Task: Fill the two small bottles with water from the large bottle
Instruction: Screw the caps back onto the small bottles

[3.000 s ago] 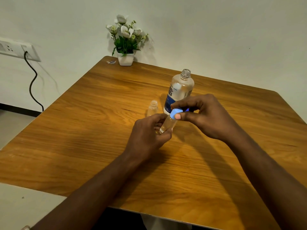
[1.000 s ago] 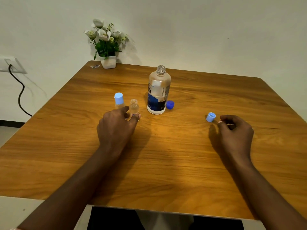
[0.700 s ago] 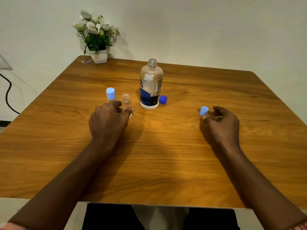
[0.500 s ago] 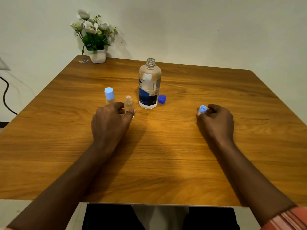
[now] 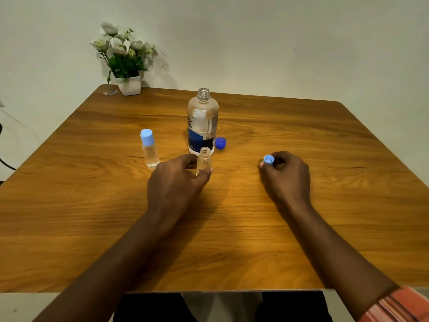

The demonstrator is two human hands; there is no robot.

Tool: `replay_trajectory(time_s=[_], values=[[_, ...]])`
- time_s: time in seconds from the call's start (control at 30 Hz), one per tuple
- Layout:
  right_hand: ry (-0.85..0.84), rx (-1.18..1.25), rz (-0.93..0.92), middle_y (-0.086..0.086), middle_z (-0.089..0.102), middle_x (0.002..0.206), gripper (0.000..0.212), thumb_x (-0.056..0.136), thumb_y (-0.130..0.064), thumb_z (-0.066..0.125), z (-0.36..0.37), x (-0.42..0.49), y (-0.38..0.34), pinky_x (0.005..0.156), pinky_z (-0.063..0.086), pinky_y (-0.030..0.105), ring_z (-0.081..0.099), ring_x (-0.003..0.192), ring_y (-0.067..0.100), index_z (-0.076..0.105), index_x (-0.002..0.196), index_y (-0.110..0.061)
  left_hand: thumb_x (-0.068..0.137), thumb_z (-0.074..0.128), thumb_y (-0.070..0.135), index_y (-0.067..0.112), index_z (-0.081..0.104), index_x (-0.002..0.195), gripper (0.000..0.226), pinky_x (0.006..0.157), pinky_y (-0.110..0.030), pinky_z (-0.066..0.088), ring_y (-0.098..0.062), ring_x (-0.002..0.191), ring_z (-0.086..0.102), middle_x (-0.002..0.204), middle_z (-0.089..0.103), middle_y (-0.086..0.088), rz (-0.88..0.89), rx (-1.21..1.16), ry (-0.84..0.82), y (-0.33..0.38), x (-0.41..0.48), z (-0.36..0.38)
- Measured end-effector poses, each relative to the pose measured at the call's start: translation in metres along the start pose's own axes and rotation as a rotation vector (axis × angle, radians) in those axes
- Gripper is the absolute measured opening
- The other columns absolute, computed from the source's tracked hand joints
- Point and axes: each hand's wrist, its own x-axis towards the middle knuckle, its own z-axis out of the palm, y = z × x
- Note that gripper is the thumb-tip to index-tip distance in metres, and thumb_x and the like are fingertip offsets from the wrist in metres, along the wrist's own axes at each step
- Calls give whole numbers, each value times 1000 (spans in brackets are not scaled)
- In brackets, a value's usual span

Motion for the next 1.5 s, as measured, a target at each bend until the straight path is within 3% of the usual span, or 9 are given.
replay_trajectory(time_s=[0.13, 0.27, 0.4, 0.67, 0.87, 1.03, 1.2, 1.37, 1.5], values=[[-112, 131, -96, -16, 71, 94, 21, 82, -29, 69, 5, -13, -13, 78, 56, 30, 64, 84, -3, 71, 102, -25, 78, 72, 41, 20, 67, 112, 40, 75, -40, 58, -10, 93, 68, 102, 74, 5, 13, -40, 1, 1, -3, 1], [-315, 122, -397, -6, 66, 104, 39, 85, -11, 68, -5, -10, -42, 73, 45, 13, 59, 88, -3, 65, 123, -18, 77, 74, 33, 21, 67, 112, 37, 75, -39, 58, -7, 94, 68, 103, 73, 7, 52, -75, 28, -1, -5, -2], [-502, -15, -583, -9, 63, 109, 52, 87, -18, 69, -16, -5, -78, 76, 48, 21, 60, 90, 4, 53, 135, -27, 78, 74, 28, 18, 66, 113, 38, 71, -39, 58, -8, 93, 67, 104, 72, 4, 107, -105, 40, -2, -8, -4], [-604, -108, -726, -15, 64, 99, 29, 79, -15, 77, -28, 2, -111, 72, 47, 17, 58, 88, -2, 67, 104, -25, 79, 66, 37, 22, 65, 116, 40, 68, -40, 55, -16, 89, 65, 102, 69, 4, 126, -68, -1, -5, -10, -6], [-696, -130, -762, -8, 65, 116, 38, 83, -6, 70, -29, 2, -123, 82, 47, 15, 58, 102, 1, 68, 118, -23, 78, 60, 40, 24, 65, 113, 38, 66, -40, 53, -17, 83, 63, 94, 67, 4, 119, -71, -27, -3, -11, -6], [-695, -164, -765, -2, 69, 115, 38, 82, -9, 72, -29, 3, -129, 86, 52, 26, 62, 102, 7, 67, 119, -17, 80, 61, 38, 23, 66, 114, 38, 61, -40, 52, -15, 75, 60, 87, 64, 4, 131, -54, -30, -4, -12, -8], [-666, -235, -734, -2, 72, 97, 32, 83, -35, 70, -25, 2, -131, 68, 52, 26, 62, 80, 5, 72, 109, -17, 81, 59, 40, 22, 65, 115, 39, 62, -40, 53, -17, 76, 61, 89, 64, 3, 143, -63, -51, -4, -11, -8], [-629, -267, -658, -6, 70, 92, 67, 74, -72, 49, -25, -1, -133, 59, 48, 30, 60, 73, 5, 71, 111, -21, 81, 61, 39, 20, 66, 109, 35, 59, -40, 53, -17, 72, 61, 86, 64, 2, 151, -71, -34, -3, -12, -6], [-703, -86, -600, -7, 65, 114, 42, 85, -29, 70, -31, 3, -132, 79, 53, 27, 61, 94, 3, 60, 125, -23, 82, 63, 37, 21, 65, 115, 37, 62, -40, 54, -16, 76, 62, 90, 66, 2, 149, -84, -40, -4, -11, -5]])
